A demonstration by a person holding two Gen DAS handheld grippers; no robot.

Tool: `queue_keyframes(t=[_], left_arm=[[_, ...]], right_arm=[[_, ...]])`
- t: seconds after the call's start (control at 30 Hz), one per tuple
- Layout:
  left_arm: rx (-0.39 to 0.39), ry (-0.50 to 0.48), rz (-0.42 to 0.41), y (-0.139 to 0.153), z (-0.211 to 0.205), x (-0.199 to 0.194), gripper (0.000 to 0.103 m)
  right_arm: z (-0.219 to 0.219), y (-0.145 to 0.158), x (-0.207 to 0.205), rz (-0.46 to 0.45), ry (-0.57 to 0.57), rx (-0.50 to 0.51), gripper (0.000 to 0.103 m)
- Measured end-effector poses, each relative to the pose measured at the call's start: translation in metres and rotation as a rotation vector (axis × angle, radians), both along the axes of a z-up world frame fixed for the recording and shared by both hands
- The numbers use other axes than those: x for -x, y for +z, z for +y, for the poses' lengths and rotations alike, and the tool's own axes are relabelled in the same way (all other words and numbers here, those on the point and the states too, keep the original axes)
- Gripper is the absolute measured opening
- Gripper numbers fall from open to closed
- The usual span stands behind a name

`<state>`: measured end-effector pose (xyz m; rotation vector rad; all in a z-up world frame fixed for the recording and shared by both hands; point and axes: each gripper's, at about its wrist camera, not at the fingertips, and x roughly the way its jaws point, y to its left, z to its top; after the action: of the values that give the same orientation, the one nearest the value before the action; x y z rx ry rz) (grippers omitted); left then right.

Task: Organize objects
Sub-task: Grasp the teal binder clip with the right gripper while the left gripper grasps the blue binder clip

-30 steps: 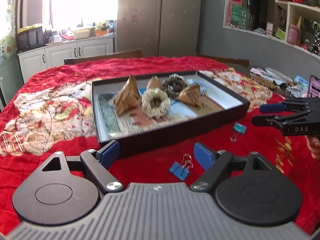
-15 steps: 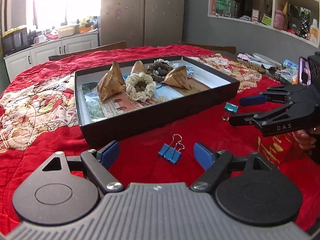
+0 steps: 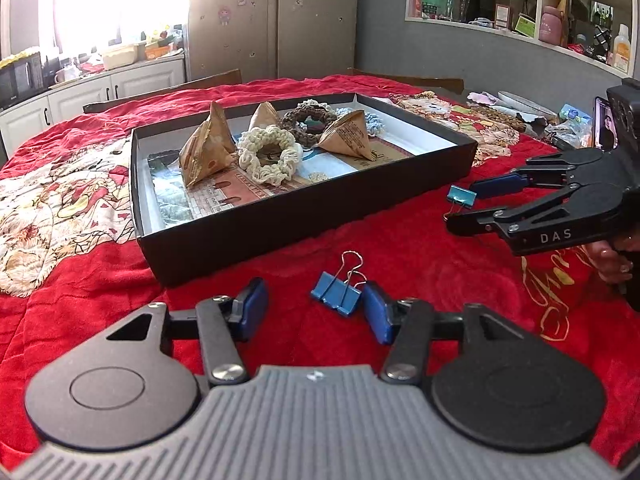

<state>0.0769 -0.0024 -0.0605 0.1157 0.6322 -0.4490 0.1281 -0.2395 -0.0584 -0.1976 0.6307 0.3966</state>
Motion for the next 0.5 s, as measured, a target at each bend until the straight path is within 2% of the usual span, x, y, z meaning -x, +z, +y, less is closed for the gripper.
queue_keyframes(t=[0.17, 0.37, 0.5], left_arm=[[-0.007, -0.013, -0.007, 0.0001, -0.0035, 0.0012, 0.045], [-0.012, -0.028, -0.012, 0.0003, -0.0078, 0.0033, 0.032], [-0.019, -0.027, -0.017, 0.0004, -0.0098, 0.0041, 0.032]], right_arm=[[0.0027, -0.0003, 0.0009, -0.003, 0.015, 0.004, 0.046], [0.0033, -0.0005, 0.0017, -0.005, 0.016, 0.006, 0.045], [0.0042, 0.0002, 0.0029, -0.009, 0.019, 0.006, 0.045]])
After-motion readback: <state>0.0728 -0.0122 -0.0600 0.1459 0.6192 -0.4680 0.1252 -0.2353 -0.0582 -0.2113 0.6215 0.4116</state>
